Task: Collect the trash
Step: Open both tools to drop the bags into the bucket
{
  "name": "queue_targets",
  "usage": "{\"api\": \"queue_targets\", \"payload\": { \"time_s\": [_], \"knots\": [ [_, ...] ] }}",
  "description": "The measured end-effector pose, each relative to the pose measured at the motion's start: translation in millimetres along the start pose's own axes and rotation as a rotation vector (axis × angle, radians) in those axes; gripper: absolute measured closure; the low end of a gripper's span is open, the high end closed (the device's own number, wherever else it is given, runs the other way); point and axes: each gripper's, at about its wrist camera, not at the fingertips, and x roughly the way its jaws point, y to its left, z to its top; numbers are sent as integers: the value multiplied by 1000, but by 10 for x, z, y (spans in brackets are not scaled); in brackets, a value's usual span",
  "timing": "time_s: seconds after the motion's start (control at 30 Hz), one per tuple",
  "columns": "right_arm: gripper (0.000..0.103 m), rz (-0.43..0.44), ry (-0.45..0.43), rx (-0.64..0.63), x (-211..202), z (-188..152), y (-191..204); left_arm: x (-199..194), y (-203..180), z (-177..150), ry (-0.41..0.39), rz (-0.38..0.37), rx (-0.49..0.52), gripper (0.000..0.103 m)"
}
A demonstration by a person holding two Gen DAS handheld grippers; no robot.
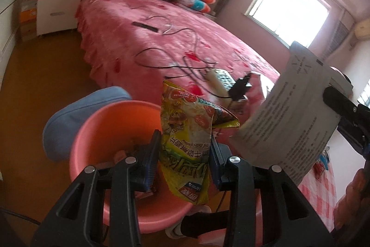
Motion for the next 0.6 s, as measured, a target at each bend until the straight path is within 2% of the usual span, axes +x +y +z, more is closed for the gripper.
{"api": "queue_targets", "payload": {
  "time_s": [0.13,0.17,0.2,0.23,0.27,0.3,0.33,0.4,0.47,0.6],
  "knots": [
    [83,18,65,24,357,-42,79,27,219,-17,11,32,-54,61],
    [75,15,88,39,453,-66,68,42,265,-29,18,39,-65,61],
    [68,0,110,53,551,-96,38,71,329,-38,28,59,-82,56],
    [55,-17,130,69,622,-133,-7,69,364,-58,32,72,-92,50],
    [48,-26,139,83,649,-160,-46,73,399,-66,33,82,-103,49],
    [45,-34,142,107,649,-197,-110,70,436,-73,28,85,-113,46],
    [40,-42,138,116,627,-205,-141,76,442,-73,25,89,-115,40],
    [36,-77,117,119,524,-211,-202,85,443,-63,21,109,-111,36],
    [26,-107,79,110,374,-198,-240,89,419,-60,20,116,-101,36],
    [17,-161,-4,82,26,-223,-299,62,317,-61,17,116,-78,33]
  ]
}}
